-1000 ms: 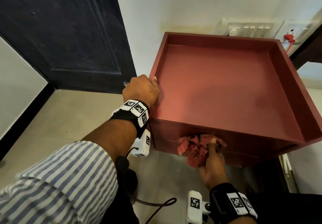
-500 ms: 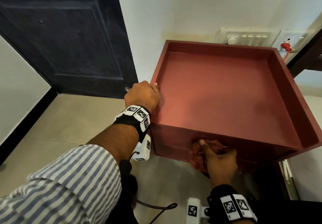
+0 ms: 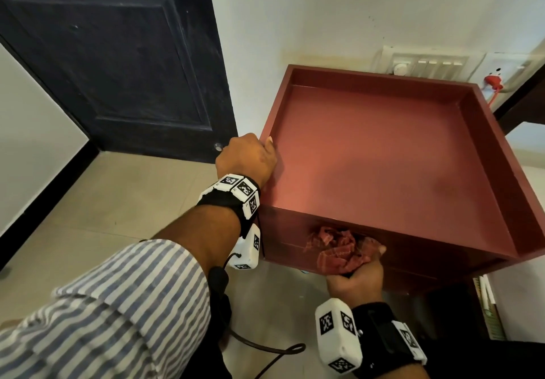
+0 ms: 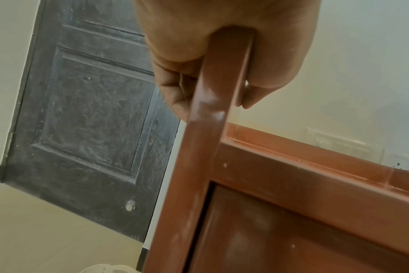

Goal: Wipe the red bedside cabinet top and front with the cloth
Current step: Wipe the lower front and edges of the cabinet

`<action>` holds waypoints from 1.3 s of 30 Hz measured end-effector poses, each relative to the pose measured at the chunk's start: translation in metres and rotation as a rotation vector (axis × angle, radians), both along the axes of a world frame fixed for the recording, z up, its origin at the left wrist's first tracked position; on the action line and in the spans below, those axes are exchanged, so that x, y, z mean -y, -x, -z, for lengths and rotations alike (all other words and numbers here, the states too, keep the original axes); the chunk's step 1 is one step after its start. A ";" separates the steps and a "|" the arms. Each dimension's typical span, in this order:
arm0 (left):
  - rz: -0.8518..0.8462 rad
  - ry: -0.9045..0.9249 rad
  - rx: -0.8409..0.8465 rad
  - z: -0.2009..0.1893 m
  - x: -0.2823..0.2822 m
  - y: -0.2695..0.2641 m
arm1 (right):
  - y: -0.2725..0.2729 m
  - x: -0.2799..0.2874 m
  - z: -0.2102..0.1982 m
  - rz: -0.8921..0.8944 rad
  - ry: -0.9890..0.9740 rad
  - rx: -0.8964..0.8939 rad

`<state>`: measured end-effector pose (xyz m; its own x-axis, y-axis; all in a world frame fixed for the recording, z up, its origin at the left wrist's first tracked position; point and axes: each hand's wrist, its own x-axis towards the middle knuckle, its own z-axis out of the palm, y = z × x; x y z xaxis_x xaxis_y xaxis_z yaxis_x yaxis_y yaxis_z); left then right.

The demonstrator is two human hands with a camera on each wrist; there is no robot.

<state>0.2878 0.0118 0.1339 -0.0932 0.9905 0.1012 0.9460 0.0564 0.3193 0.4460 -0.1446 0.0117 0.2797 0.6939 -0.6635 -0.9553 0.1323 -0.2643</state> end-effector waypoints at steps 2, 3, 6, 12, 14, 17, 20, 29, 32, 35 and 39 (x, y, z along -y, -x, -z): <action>0.003 0.001 -0.008 -0.001 -0.001 0.000 | -0.005 -0.001 0.000 -0.018 0.020 -0.044; 0.004 0.001 -0.009 -0.001 -0.001 0.000 | -0.004 0.000 -0.005 -0.032 0.024 -0.080; 0.006 0.001 -0.010 0.000 -0.001 0.000 | -0.001 -0.001 -0.019 -0.025 -0.029 -0.099; 0.011 0.004 -0.003 0.000 -0.001 -0.001 | 0.013 0.004 0.010 -0.137 0.134 0.340; 0.011 0.005 -0.007 0.001 -0.001 0.000 | 0.012 0.008 0.027 -0.154 0.331 0.598; 0.007 0.006 -0.008 -0.001 0.000 0.000 | 0.005 0.017 0.046 -0.179 0.487 0.802; 0.009 0.005 0.002 0.000 0.000 0.000 | 0.003 0.017 0.040 -0.113 0.320 0.702; 0.001 0.009 0.018 0.002 -0.002 0.002 | 0.005 0.004 0.005 0.108 -0.078 -0.046; -0.001 0.009 0.021 0.004 -0.003 0.002 | 0.012 0.001 -0.017 0.153 -0.092 -0.039; -0.003 0.017 0.033 0.005 -0.004 0.000 | 0.005 -0.001 -0.017 0.201 -0.100 -0.087; -0.016 0.018 0.046 0.005 -0.004 0.001 | -0.013 -0.002 -0.015 0.246 -0.029 -0.171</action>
